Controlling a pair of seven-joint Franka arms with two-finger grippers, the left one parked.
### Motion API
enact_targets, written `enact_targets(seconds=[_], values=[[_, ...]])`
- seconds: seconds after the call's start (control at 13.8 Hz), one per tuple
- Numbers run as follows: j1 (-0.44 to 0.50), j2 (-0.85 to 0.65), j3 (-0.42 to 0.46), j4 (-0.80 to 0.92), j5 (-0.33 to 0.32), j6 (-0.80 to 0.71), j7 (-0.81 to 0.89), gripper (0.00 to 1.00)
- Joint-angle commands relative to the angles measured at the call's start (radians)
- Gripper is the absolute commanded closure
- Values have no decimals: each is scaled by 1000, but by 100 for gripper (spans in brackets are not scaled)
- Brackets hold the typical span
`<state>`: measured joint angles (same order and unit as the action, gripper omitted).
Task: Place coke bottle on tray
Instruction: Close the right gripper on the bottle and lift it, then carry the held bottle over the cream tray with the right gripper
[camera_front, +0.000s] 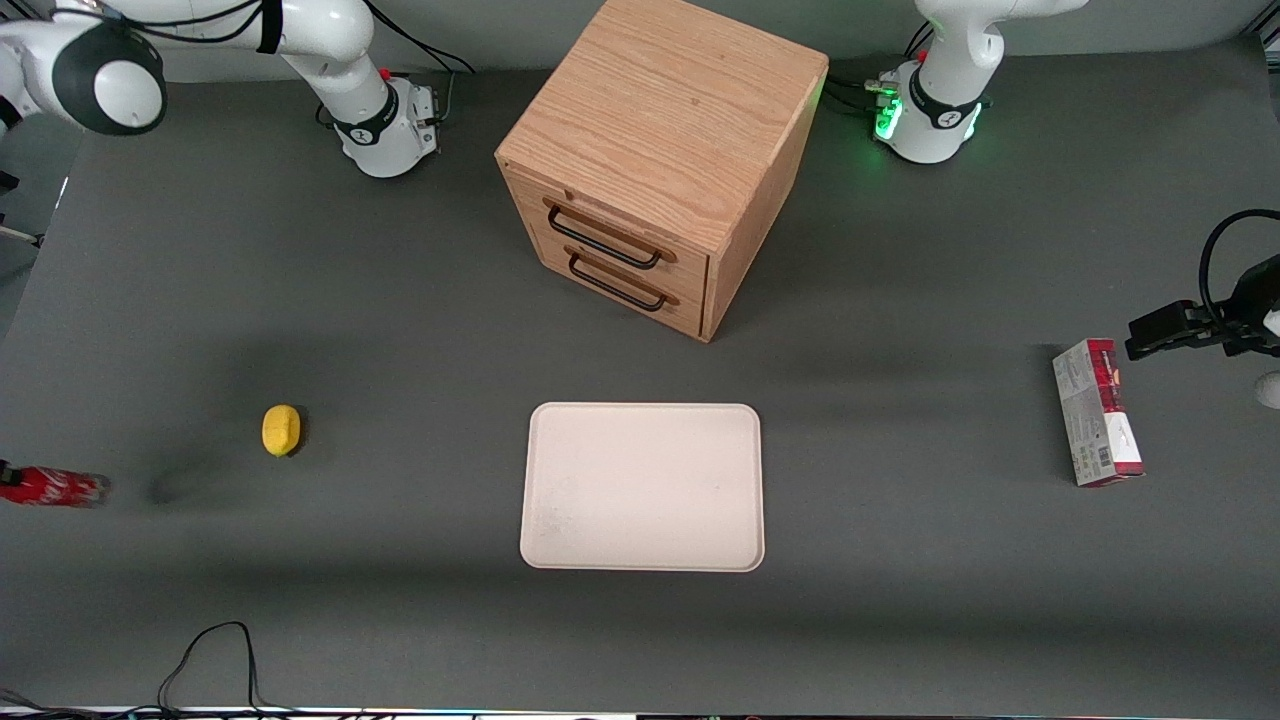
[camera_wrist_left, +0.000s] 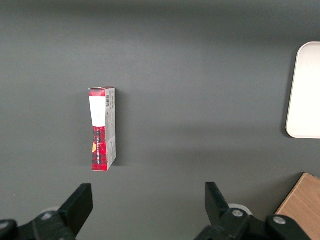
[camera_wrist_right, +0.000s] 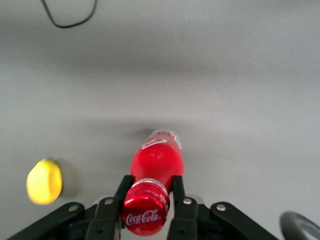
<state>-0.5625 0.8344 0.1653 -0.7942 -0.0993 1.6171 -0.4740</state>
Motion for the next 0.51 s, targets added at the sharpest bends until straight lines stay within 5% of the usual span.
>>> enact_targets(seconds=[0.0, 0.43], values=[[-28, -148, 8, -26, -19, -89, -46, 99], [-59, -380, 23, -26, -10, -272, -60, 100]])
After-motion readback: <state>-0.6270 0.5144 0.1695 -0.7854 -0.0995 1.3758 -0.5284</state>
